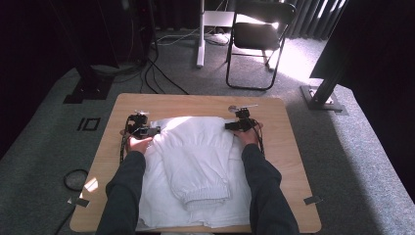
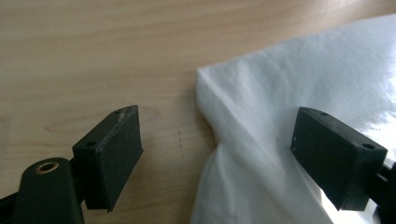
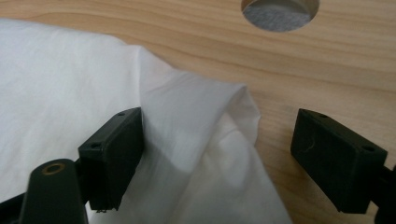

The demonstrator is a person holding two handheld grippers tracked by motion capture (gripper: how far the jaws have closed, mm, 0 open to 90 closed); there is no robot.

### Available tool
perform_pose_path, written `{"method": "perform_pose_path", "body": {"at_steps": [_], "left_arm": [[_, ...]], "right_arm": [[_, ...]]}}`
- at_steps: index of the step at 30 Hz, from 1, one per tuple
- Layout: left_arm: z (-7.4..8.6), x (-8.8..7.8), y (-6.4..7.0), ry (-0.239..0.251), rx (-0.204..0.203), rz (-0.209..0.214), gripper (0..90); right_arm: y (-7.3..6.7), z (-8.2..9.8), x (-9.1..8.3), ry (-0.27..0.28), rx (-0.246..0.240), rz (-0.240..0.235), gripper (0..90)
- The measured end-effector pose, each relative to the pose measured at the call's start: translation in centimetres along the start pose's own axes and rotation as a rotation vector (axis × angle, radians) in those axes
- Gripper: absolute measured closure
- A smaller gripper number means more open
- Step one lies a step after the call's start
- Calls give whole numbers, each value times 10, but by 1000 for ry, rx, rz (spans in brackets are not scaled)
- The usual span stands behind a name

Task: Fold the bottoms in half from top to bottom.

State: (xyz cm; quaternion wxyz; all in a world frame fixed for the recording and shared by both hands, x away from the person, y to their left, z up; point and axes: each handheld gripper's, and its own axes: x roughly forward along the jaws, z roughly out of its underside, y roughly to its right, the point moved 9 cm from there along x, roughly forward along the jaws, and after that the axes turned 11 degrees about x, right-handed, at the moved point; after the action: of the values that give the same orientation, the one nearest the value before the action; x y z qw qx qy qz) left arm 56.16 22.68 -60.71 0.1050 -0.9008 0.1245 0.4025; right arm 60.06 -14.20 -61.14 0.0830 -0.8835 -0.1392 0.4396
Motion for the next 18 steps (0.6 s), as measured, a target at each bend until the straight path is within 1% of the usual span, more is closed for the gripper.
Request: {"method": "perform_pose_path", "body": {"at_steps": [1,3,4,5,6,7,8,9,10,11,12,13,14,15,17,18], "left_arm": [[1,2,1,3,-11,16,169],[0,2,4,5,-2,19,171],[0,2,6,7,7,28,180],[-1,1,8,11,17,37,217],[-1,0,10,11,23,45,267],[-2,-1,13,11,21,59,326],[-3,-3,17,14,30,89,423],[-3,-4,21,11,27,128,570],[-3,-5,25,8,14,160,692],[-4,-6,25,8,3,162,769],[-4,-8,25,13,-13,164,827],[-6,-11,24,27,-17,173,846],[-10,-18,23,58,-20,185,856],[-15,-26,22,96,-34,203,860],[-28,-46,19,176,-37,234,865],[-34,-57,18,215,-33,241,866]], "right_arm": [[-1,0,1,-2,-11,4,189],[-5,1,0,-8,-42,-5,260],[-6,2,0,-9,-53,3,293],[-7,2,-1,-8,-57,0,372],[-10,3,-2,-9,-58,-22,468],[-13,4,-3,-15,-57,-42,532],[-15,5,-4,-21,-59,-49,610],[-17,6,-4,-31,-55,-60,694],[-18,7,-4,-41,-43,-80,751],[-19,7,-6,-44,-33,-89,784],[-19,7,-7,-40,-31,-90,799],[-19,6,-10,-36,-38,-98,806],[-20,5,-15,-24,-43,-105,810],[-20,2,-22,-5,-50,-118,812],[-20,-6,-40,39,-72,-160,815],[-20,-11,-51,62,-87,-181,816]]}}
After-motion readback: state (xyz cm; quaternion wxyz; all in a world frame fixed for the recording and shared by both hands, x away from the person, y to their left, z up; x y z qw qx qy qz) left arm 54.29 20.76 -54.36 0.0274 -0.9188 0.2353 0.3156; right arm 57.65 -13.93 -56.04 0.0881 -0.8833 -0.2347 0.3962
